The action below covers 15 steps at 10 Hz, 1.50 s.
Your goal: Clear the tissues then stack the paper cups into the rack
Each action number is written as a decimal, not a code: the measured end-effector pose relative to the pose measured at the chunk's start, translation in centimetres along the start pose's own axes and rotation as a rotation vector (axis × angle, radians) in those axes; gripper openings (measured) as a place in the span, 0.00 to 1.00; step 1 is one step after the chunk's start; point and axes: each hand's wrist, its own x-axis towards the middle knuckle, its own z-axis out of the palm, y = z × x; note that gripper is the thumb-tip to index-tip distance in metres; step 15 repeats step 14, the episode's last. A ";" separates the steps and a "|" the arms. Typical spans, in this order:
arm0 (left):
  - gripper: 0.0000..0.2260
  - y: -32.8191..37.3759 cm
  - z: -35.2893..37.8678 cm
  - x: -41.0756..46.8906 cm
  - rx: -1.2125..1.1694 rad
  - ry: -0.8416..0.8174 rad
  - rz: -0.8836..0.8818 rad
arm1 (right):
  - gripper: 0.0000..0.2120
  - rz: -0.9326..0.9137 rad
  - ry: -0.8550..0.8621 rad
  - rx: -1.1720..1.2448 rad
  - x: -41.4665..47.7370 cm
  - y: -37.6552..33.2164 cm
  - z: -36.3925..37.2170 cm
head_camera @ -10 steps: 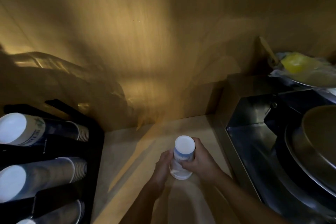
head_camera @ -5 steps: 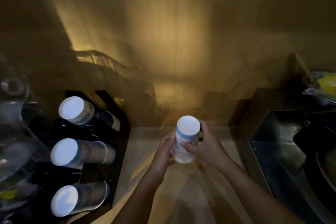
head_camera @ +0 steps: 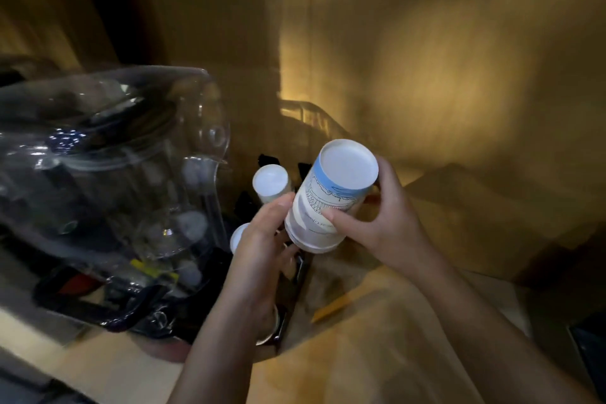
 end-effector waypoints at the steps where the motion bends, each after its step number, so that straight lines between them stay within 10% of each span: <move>1: 0.11 0.7 -2.5 -0.4 0.002 0.109 0.016 | 0.31 -0.052 -0.071 0.009 0.7 -1.2 2.6; 6: 0.17 -2.1 -6.7 1.7 -0.049 0.245 -0.104 | 0.37 -0.078 -0.295 -0.223 1.4 1.7 10.3; 10: 0.13 -4.6 -7.7 3.1 0.588 0.319 0.059 | 0.27 -0.188 -0.465 -0.725 1.0 5.7 11.8; 15: 0.16 -0.5 -5.5 3.8 1.112 0.389 0.437 | 0.21 -0.108 -0.317 -0.519 3.1 3.4 6.6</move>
